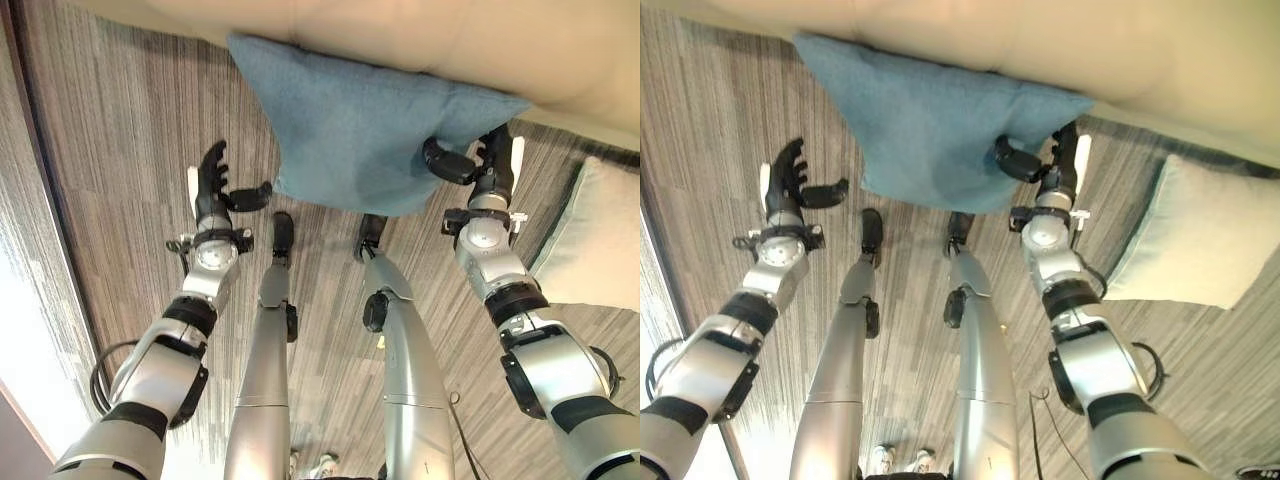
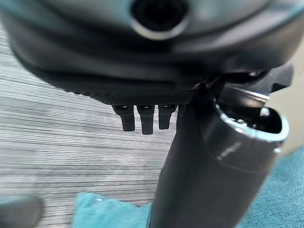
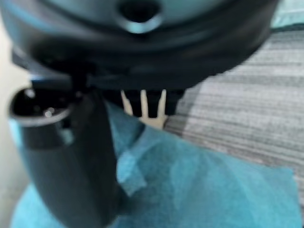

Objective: Pick up all the scattered cushions and arrange them neatly on the sofa.

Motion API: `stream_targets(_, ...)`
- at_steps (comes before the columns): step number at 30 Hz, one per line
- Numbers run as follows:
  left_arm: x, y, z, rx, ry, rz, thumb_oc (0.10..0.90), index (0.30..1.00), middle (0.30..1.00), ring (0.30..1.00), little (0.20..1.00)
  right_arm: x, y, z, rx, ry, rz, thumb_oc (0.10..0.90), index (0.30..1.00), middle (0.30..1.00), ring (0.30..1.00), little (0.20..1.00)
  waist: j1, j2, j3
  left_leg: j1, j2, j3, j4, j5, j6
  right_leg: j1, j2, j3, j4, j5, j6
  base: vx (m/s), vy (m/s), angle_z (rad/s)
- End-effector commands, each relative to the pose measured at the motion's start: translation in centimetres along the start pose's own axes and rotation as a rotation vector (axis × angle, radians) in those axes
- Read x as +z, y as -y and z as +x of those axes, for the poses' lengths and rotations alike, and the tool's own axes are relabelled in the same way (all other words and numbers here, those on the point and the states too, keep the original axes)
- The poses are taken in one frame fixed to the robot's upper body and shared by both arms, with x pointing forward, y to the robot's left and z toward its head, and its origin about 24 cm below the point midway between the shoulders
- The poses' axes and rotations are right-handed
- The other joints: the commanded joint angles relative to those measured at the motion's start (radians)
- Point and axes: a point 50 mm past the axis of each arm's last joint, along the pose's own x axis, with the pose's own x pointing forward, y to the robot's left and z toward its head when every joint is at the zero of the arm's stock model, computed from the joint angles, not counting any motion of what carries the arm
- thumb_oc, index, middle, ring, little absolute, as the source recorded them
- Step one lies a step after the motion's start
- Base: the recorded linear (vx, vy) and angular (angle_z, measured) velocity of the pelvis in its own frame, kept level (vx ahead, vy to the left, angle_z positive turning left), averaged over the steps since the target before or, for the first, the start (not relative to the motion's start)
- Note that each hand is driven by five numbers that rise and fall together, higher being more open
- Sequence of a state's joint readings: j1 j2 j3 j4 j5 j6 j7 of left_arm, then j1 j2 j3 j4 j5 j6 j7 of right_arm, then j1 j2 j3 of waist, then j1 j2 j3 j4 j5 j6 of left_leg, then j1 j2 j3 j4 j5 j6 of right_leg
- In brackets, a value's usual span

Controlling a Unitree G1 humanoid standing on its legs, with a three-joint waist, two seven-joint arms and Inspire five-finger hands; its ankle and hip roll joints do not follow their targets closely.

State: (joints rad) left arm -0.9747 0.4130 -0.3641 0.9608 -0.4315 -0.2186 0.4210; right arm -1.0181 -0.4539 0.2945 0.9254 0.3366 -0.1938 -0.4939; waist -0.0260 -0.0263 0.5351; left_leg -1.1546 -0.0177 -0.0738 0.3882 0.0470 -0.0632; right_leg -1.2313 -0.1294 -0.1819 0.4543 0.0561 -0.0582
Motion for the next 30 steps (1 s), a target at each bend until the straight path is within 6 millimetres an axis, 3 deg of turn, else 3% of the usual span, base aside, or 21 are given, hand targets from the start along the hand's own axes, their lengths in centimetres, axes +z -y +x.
stream_targets(1,1.9,-0.3,0.0,0.015,0.122,-0.025,0.800,0.900,0.900,0.900,0.900,2.0,-1.9,-0.6,0.055,0.111,0.058,0.800,0.900,0.900,0.900,0.900,-0.016,0.009,-0.098,-0.064,-0.003,0.029,0.061,-0.113,0.038,-0.023,0.000,0.091,0.103,-0.178,0.134,0.00,0.000,0.00)
stream_targets(3,5.2,1.5,0.5,-0.041,0.209,-0.077,0.800,0.900,0.900,0.900,0.900,4.2,-3.9,-0.7,0.124,0.157,0.129,0.800,0.900,0.900,0.900,0.900,-0.019,0.011,-0.099,-0.095,-0.007,0.027,0.059,-0.109,0.041,-0.059,0.002,0.097,0.105,-0.174,0.137,0.02,0.006,0.07)
stream_targets(6,6.8,2.6,0.6,-0.077,0.244,-0.114,0.800,0.900,0.900,0.900,0.900,5.7,-5.5,-1.0,0.188,0.181,0.177,0.800,0.900,0.900,0.900,0.900,-0.022,0.010,-0.102,-0.116,-0.008,0.026,0.063,-0.107,0.041,-0.082,0.004,0.103,0.107,-0.171,0.140,0.01,0.001,0.03)
stream_targets(7,9.1,5.2,0.3,-0.161,0.282,-0.180,0.800,0.900,0.900,0.900,0.900,7.6,-7.9,-1.7,0.278,0.206,0.264,0.800,0.900,0.900,0.900,0.900,-0.029,0.009,-0.109,-0.133,-0.008,0.029,0.057,-0.105,0.043,-0.104,0.010,0.108,0.103,-0.164,0.141,0.00,0.000,0.00)
stream_targets(9,9.5,5.8,0.2,-0.181,0.281,-0.206,0.800,0.900,0.900,0.900,0.900,8.0,-8.4,-2.0,0.297,0.207,0.289,0.800,0.900,0.900,0.900,0.900,-0.030,0.009,-0.113,-0.139,-0.009,0.028,0.056,-0.103,0.043,-0.110,0.012,0.111,0.102,-0.161,0.141,0.00,0.000,-0.02)
stream_targets(10,10.6,7.5,-0.3,-0.238,0.287,-0.280,0.800,0.900,0.900,0.900,0.900,8.9,-9.6,-2.5,0.339,0.211,0.352,0.723,0.785,0.785,0.785,0.785,-0.035,0.010,-0.118,-0.142,-0.010,0.030,0.048,-0.102,0.044,-0.117,0.015,0.114,0.094,-0.159,0.143,0.01,-0.001,-0.04)
stream_targets(12,11.3,8.2,-0.6,-0.266,0.295,-0.320,0.800,0.900,0.900,0.900,0.900,9.5,-9.9,-2.7,0.352,0.220,0.392,0.493,0.439,0.439,0.439,0.439,-0.038,0.012,-0.120,-0.146,-0.009,0.031,0.046,-0.101,0.045,-0.120,0.017,0.116,0.089,-0.156,0.144,0.00,0.004,-0.02)
stream_targets(13,11.9,8.7,-0.9,-0.287,0.304,-0.356,0.546,0.519,0.519,0.519,0.519,10.1,-10.1,-2.8,0.365,0.231,0.428,0.400,0.300,0.300,0.300,0.300,-0.040,0.014,-0.121,-0.149,-0.007,0.032,0.042,-0.101,0.045,-0.125,0.020,0.120,0.086,-0.153,0.146,0.00,0.000,0.00)
stream_targets(14,12.4,9.1,-1.3,-0.308,0.320,-0.384,0.408,0.312,0.312,0.312,0.312,10.5,-10.2,-3.0,0.376,0.244,0.453,0.400,0.300,0.300,0.300,0.300,-0.042,0.016,-0.123,-0.149,-0.007,0.034,0.039,-0.100,0.045,-0.126,0.022,0.120,0.083,-0.152,0.147,0.00,0.000,0.00)
stream_targets(17,13.7,9.4,-1.9,-0.339,0.369,-0.442,0.400,0.300,0.300,0.300,0.300,11.6,-9.9,-3.4,0.389,0.298,0.500,0.400,0.300,0.300,0.300,0.300,-0.048,0.018,-0.128,-0.144,-0.005,0.037,0.031,-0.100,0.046,-0.127,0.029,0.125,0.079,-0.147,0.152,0.00,0.000,0.00)
stream_targets(21,13.9,9.3,-2.3,-0.342,0.390,-0.486,0.400,0.300,0.300,0.300,0.300,11.7,-9.4,-3.6,0.388,0.330,0.522,0.400,0.300,0.300,0.300,0.300,-0.054,0.021,-0.133,-0.129,-0.002,0.041,0.017,-0.097,0.045,-0.117,0.037,0.126,0.071,-0.144,0.154,0.00,-0.001,-0.05)
stream_targets(27,13.0,9.2,-3.5,-0.358,0.402,-0.522,0.400,0.300,0.300,0.300,0.300,10.5,-8.2,-4.2,0.377,0.346,0.544,0.400,0.300,0.300,0.300,0.300,-0.061,0.032,-0.143,-0.055,-0.001,0.049,-0.023,-0.087,0.036,-0.050,0.048,0.119,0.042,-0.132,0.157,-0.01,-0.008,-0.02)
stream_targets(30,12.2,9.1,-5.2,-0.393,0.449,-0.507,0.400,0.300,0.300,0.300,0.300,9.3,-7.4,-5.3,0.381,0.356,0.579,0.400,0.300,0.300,0.300,0.300,-0.060,0.039,-0.143,0.036,-0.001,0.055,-0.068,-0.077,0.024,0.034,0.053,0.113,0.005,-0.121,0.157,-0.03,-0.003,0.00)
